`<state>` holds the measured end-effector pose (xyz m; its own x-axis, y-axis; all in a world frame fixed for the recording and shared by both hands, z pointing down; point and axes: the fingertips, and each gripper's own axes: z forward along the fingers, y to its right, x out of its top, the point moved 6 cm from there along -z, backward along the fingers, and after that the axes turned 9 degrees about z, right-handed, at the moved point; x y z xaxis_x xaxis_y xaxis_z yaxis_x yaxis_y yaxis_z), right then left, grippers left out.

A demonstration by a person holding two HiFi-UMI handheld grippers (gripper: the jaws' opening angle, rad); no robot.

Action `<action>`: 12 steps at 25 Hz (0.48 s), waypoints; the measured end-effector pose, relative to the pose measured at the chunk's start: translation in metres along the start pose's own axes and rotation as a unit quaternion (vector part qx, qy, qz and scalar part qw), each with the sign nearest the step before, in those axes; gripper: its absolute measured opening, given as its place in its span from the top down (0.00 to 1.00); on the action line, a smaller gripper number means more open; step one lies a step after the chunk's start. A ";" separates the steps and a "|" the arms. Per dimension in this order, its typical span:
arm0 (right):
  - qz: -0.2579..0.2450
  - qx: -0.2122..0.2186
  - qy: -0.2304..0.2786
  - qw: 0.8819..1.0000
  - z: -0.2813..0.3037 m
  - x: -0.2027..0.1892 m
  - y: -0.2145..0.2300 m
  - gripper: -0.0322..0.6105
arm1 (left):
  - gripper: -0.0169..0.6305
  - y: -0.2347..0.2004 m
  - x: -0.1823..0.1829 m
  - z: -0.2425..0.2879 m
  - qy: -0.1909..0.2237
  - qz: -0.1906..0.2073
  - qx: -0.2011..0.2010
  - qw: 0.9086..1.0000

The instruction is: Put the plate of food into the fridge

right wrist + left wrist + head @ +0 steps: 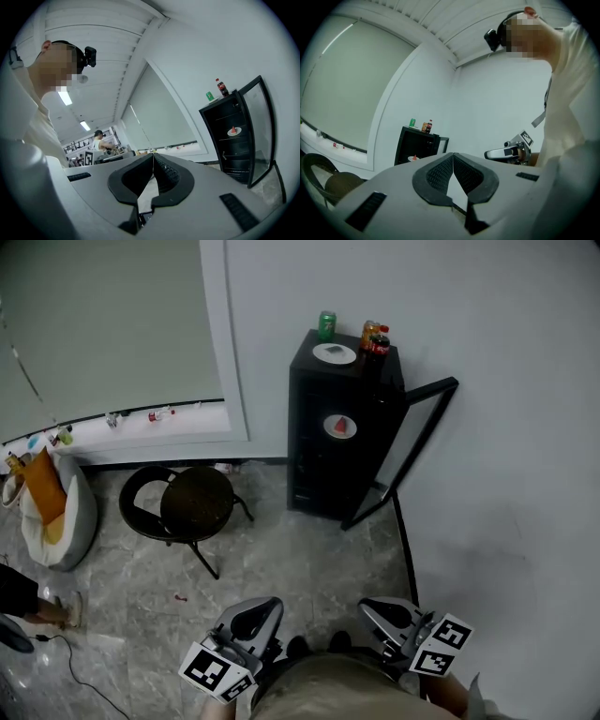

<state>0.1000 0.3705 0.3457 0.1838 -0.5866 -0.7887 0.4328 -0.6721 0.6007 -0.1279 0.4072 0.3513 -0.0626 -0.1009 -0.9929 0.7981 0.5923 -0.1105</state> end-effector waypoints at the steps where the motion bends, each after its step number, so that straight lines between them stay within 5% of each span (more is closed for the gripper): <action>1: -0.001 -0.003 0.001 1.000 0.001 -0.001 -0.002 0.92 | 0.96 -0.002 0.000 -0.002 0.002 0.000 -0.002 1.000; 12: 0.003 -0.010 0.011 1.000 0.003 0.002 -0.011 0.92 | 0.96 -0.019 0.001 -0.005 0.014 -0.003 -0.019 1.000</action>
<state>0.0926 0.3751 0.3377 0.2063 -0.5796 -0.7883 0.4494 -0.6595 0.6025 -0.1462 0.4002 0.3519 -0.0854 -0.0823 -0.9929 0.7744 0.6215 -0.1182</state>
